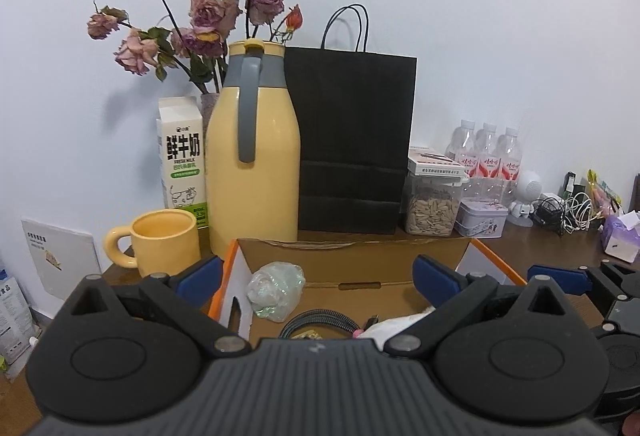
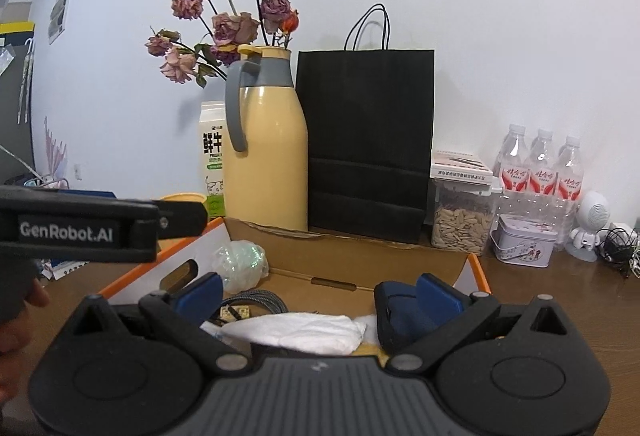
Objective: Organize objects
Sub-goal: 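Carry the white bundle and USB cable into the box and open both grippers, then withdraw both grippers from the box toward the purple cloth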
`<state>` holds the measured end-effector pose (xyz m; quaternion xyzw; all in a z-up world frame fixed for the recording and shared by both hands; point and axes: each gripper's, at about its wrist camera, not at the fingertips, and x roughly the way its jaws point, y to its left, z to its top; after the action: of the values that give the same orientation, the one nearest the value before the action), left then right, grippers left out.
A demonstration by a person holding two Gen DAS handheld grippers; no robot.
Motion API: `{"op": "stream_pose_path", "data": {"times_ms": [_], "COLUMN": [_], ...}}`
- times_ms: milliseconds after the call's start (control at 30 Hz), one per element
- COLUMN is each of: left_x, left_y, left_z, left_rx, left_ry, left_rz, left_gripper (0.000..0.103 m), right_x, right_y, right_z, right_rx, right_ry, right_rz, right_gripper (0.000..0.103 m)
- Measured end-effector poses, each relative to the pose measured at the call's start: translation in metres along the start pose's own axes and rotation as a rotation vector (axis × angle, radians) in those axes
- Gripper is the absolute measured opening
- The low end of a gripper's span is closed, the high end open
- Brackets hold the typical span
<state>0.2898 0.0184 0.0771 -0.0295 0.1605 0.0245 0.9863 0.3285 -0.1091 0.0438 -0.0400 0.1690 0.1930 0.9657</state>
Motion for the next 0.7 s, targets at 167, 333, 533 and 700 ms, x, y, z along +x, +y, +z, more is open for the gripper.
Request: {"op": "stream_pose_path", "data": {"times_ms": [167, 333, 533, 700], "left_x": [-0.021, -0.046, -0.071, -0.084], "left_y": [0.001, 0.003, 0.007, 0.010], "left_z": [-0.002, -0.009, -0.022, -0.042], "left_rx": [0.001, 0.008, 0.014, 0.023], "left_ry": [-0.002, 0.009, 0.042, 0.100], "left_rz": [0.010, 0.021, 0.031, 0.041], "left_gripper": [0.103, 0.103, 0.103, 0.103], "right_x": [-0.021, -0.048, -0.072, -0.084], "right_y": [0.003, 0.005, 0.014, 0.023], "right_z": [-0.006, -0.014, -0.032, -0.058], "right_rx": [0.003, -0.002, -0.019, -0.027], "right_ry": [0.002, 0.009, 0.059, 0.131], "right_rz": [-0.009, -0.016, 0.001, 0.032], "right_gripper": [0.103, 0.103, 0.103, 0.103]}}
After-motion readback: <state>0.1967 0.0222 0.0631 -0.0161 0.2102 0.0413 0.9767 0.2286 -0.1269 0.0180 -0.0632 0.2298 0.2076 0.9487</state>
